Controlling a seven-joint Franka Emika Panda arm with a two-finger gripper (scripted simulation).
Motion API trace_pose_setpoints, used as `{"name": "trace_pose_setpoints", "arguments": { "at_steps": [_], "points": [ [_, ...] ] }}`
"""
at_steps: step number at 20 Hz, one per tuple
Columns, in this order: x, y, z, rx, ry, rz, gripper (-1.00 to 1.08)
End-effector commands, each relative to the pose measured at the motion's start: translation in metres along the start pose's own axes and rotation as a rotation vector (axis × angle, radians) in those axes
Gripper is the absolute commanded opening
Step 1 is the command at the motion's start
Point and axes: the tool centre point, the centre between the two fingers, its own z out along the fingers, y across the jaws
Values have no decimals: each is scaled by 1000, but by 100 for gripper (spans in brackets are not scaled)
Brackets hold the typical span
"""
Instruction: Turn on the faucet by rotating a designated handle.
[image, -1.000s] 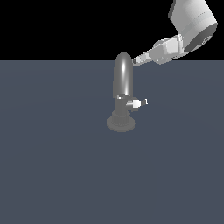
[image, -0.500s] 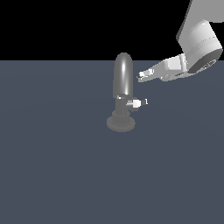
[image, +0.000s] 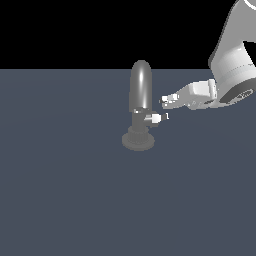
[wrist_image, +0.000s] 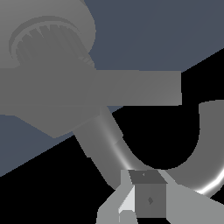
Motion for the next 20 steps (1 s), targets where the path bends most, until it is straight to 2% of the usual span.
{"name": "trace_pose_setpoints", "arguments": {
  "at_steps": [1, 12, 20],
  "points": [
    [7, -1, -1, 10, -20, 19, -100],
    [13, -1, -1, 19, -37, 35, -100],
    [40, 8, 1, 19, -37, 35, -100]
  ]
}}
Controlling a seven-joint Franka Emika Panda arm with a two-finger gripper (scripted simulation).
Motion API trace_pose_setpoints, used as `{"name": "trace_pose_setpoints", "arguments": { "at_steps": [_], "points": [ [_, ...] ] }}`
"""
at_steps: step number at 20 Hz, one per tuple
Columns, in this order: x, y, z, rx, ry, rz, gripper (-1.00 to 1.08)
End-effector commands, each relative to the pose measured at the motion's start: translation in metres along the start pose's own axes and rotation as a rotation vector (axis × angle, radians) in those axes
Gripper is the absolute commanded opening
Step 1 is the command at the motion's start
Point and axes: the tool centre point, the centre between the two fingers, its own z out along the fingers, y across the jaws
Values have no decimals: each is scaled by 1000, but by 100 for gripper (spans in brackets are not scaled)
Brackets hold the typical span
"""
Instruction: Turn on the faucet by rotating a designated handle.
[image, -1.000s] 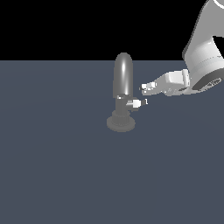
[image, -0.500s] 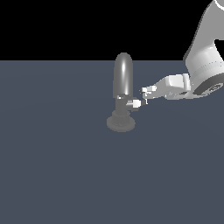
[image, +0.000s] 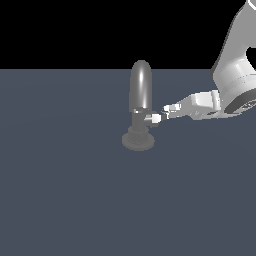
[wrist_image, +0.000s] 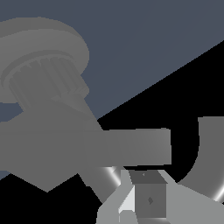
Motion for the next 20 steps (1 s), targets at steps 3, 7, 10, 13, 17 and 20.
{"name": "trace_pose_setpoints", "arguments": {
  "at_steps": [3, 7, 10, 13, 17, 20],
  "points": [
    [17, 5, 0, 0, -1, 0, -100],
    [33, 10, 0, 0, -1, 0, -100],
    [17, 7, 0, 3, 8, -31, -100],
    [37, -1, 0, 2, 6, -23, -100],
    [62, -10, 0, 1, 3, -11, -100],
    [79, -17, 0, 0, 0, -3, -100]
  ]
}}
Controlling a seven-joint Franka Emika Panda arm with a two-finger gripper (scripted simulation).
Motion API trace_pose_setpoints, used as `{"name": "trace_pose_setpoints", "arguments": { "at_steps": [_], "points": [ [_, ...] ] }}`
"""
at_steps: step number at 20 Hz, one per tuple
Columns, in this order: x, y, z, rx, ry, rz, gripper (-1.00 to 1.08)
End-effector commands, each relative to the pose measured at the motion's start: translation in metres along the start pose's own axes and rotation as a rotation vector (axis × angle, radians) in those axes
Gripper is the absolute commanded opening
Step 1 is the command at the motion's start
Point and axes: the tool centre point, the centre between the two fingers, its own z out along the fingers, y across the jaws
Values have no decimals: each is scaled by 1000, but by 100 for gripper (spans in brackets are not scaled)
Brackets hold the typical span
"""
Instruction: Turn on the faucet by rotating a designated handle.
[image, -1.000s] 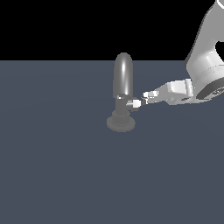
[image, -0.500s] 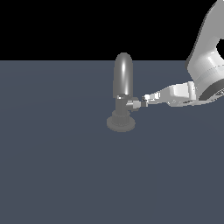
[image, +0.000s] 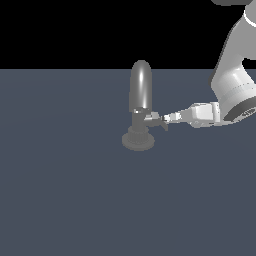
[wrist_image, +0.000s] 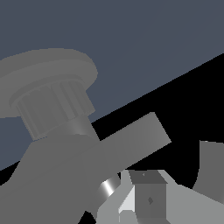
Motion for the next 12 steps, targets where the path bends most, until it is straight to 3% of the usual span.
{"name": "trace_pose_setpoints", "arguments": {
  "at_steps": [1, 2, 3, 12],
  "points": [
    [56, -9, 1, 10, -17, 71, -100],
    [56, -9, 1, 10, -17, 71, -100],
    [6, -4, 0, 1, 0, -3, -100],
    [28, -24, 0, 4, -5, 21, -100]
  ]
}}
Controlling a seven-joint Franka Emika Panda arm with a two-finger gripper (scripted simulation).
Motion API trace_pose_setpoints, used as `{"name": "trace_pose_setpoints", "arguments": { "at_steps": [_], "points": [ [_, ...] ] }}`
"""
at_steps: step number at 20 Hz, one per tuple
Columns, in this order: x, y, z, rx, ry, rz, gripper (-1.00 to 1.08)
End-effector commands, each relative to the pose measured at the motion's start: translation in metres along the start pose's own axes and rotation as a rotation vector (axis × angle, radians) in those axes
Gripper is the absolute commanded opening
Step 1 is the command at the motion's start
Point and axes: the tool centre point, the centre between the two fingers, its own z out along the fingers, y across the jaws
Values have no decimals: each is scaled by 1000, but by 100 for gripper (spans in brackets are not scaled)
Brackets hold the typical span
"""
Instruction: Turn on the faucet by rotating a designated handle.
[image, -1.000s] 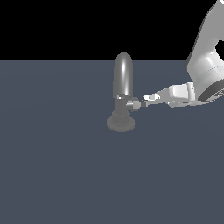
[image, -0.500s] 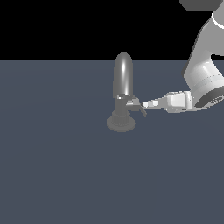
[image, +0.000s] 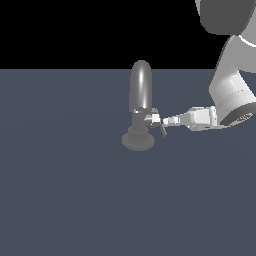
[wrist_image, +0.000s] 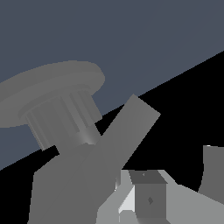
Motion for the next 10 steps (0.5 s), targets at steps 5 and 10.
{"name": "trace_pose_setpoints", "arguments": {
  "at_steps": [5, 10],
  "points": [
    [28, -22, 0, 24, -3, 28, -100],
    [38, -32, 0, 25, -6, 39, -100]
  ]
}}
